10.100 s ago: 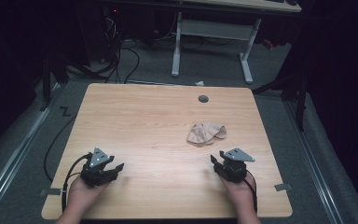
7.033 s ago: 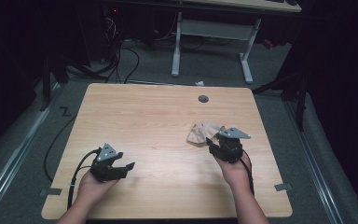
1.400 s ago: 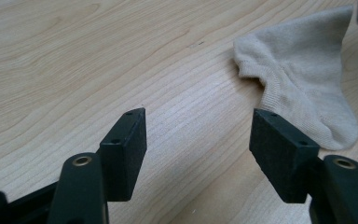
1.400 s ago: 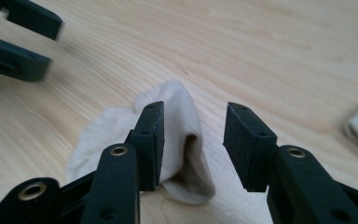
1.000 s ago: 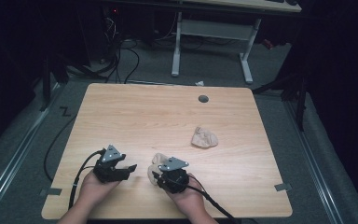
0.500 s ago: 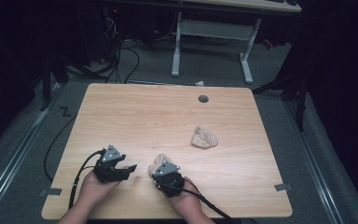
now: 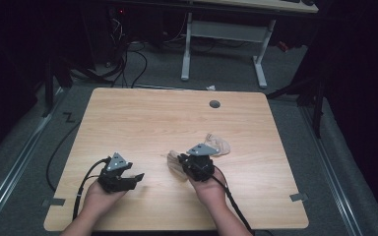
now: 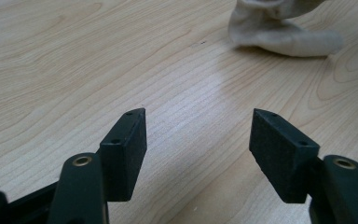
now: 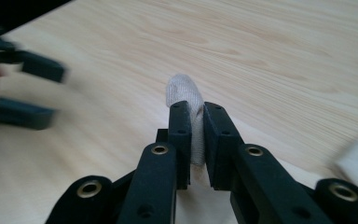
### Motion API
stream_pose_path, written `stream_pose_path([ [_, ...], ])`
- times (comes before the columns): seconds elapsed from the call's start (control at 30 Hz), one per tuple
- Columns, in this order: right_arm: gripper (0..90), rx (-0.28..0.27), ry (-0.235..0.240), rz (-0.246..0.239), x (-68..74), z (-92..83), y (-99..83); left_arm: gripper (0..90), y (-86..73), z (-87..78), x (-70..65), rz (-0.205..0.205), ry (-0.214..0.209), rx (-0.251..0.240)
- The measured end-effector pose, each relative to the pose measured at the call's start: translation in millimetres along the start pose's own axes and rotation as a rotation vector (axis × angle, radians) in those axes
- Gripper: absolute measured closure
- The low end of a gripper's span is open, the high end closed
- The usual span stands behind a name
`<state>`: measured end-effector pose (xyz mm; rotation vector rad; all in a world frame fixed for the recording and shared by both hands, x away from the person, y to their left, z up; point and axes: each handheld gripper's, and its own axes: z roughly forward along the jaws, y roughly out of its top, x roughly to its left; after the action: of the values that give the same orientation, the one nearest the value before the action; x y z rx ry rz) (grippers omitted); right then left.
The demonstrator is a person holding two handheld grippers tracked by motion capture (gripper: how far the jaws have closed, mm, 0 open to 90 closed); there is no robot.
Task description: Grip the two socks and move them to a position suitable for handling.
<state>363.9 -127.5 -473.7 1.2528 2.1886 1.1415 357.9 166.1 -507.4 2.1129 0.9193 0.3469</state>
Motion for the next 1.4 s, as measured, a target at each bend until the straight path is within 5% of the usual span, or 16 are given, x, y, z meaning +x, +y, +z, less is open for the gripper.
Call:
stream_pose_path([
  [0.03, 82.4, 0.022, -0.023, 0.036, -15.7, 6.1, -5.2, 37.1, 0.1, -0.3, 0.1, 0.001, 0.000, -0.002],
  [0.17, 82.4, 0.083, -0.060, 0.074, -34.7, 20.0, -18.3, 37.1, 0.1, 0.1, 1.2, -0.006, 0.000, -0.005],
  [0.33, 82.6, 0.129, -0.071, 0.082, -41.6, 29.7, -26.6, 37.4, 0.2, 1.3, -0.4, -0.007, -0.003, -0.005],
  [0.5, 82.6, 0.146, -0.048, 0.069, -31.6, 27.9, -36.1, 39.9, 1.1, -1.0, -2.6, -0.007, -0.014, -0.010],
  [0.67, 82.6, 0.143, 0.001, 0.044, -11.4, 21.4, -44.2, 59.8, 6.6, -4.7, -14.8, -0.014, -0.063, -0.047],
  [0.83, 82.6, 0.144, 0.059, 0.027, 7.2, 20.1, -48.4, 78.4, 15.2, 1.5, -53.0, 0.030, -0.157, -0.098],
  [0.97, 82.6, 0.141, 0.079, 0.011, 15.6, 21.5, -49.3, 81.2, 18.8, 8.7, -72.0, 0.064, -0.177, -0.098],
  [1.07, 82.6, 0.137, 0.097, 0.003, 19.9, 23.2, -49.2, 79.9, 18.9, 17.4, -80.7, 0.085, -0.202, -0.074],
  [1.23, 82.6, 0.131, 0.109, 0.017, 17.5, 23.6, -49.9, 84.1, 9.6, 40.3, -81.5, 0.102, -0.176, 0.087],
  [1.4, 82.6, 0.111, 0.085, 0.026, 13.2, 19.0, -49.6, 85.8, 7.2, 38.8, -74.9, 0.108, -0.177, 0.110],
])
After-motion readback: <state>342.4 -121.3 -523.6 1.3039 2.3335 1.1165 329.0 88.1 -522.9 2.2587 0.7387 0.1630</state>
